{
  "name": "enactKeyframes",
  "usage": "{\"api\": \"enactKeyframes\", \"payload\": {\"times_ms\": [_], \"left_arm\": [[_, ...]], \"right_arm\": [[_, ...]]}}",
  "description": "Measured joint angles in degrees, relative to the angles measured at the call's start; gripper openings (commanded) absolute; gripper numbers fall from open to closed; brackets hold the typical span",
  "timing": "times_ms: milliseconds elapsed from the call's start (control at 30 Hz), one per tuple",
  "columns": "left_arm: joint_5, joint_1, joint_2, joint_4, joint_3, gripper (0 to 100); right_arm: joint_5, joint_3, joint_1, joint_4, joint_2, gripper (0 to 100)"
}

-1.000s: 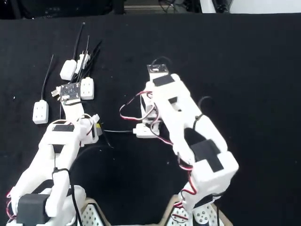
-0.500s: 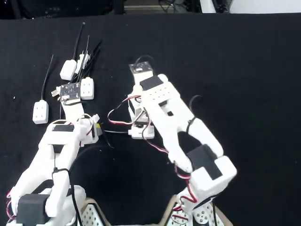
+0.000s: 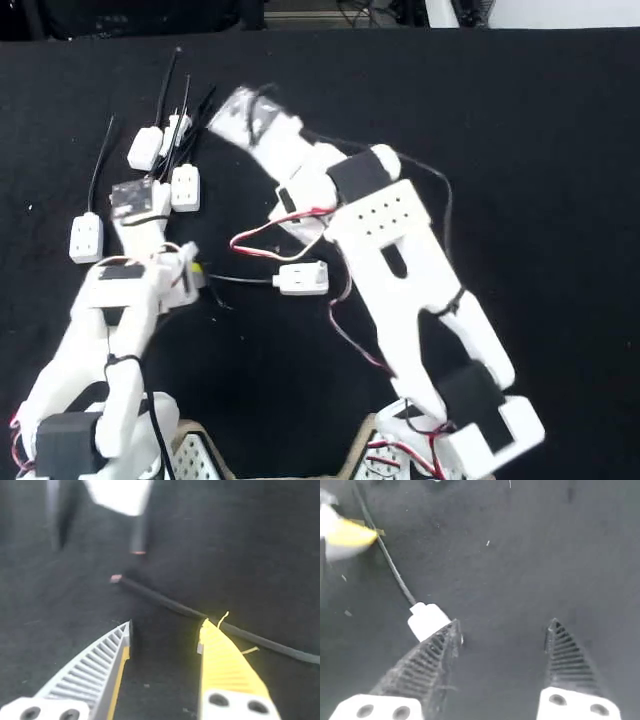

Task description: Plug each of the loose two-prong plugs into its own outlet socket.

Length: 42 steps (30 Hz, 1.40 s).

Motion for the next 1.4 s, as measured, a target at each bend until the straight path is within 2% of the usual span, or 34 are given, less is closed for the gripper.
{"api": "enactKeyframes", "payload": {"times_ms": [67, 167, 233, 333, 533, 733, 933, 1133, 1267, 1400], "left_arm": [[0.0, -2.46, 0.0, 0.44, 0.0, 22], [0.0, -4.22, 0.0, 0.62, 0.0, 22], [0.0, -4.48, 0.0, 0.62, 0.0, 22], [0.0, -4.57, 0.0, 0.62, 0.0, 22], [0.0, -4.57, 0.0, 0.62, 0.0, 22], [0.09, -7.91, 0.0, 4.75, -1.05, 22], [0.09, -10.46, 0.0, 5.89, -1.76, 22], [-1.23, -10.73, 0.0, 6.24, -1.76, 22], [-1.23, -10.73, 0.0, 6.24, -1.76, 22], [-1.23, -10.73, 0.0, 6.24, -1.76, 22]], "right_arm": [[3.69, -3.08, -0.35, 0.09, -1.41, 25.8], [4.4, -10.46, -0.18, 2.55, -3.96, 26.0], [5.45, -16.26, -0.09, 7.56, -4.66, 26.0], [11.34, -22.07, -0.09, 17.85, -4.75, 26.1], [21.54, -18.02, -0.09, 21.45, -6.42, 26.6], [26.73, -8.88, -0.88, 21.45, -10.9, 38.6], [27.52, 1.93, -0.97, 21.54, -12.84, 36.7], [27.52, 12.4, -4.84, 21.01, -12.84, 36.8], [24.7, 11.87, -5.1, 20.31, -13.63, 36.8], [20.48, 5.27, -5.27, 20.13, -15.3, 36.8]]}}
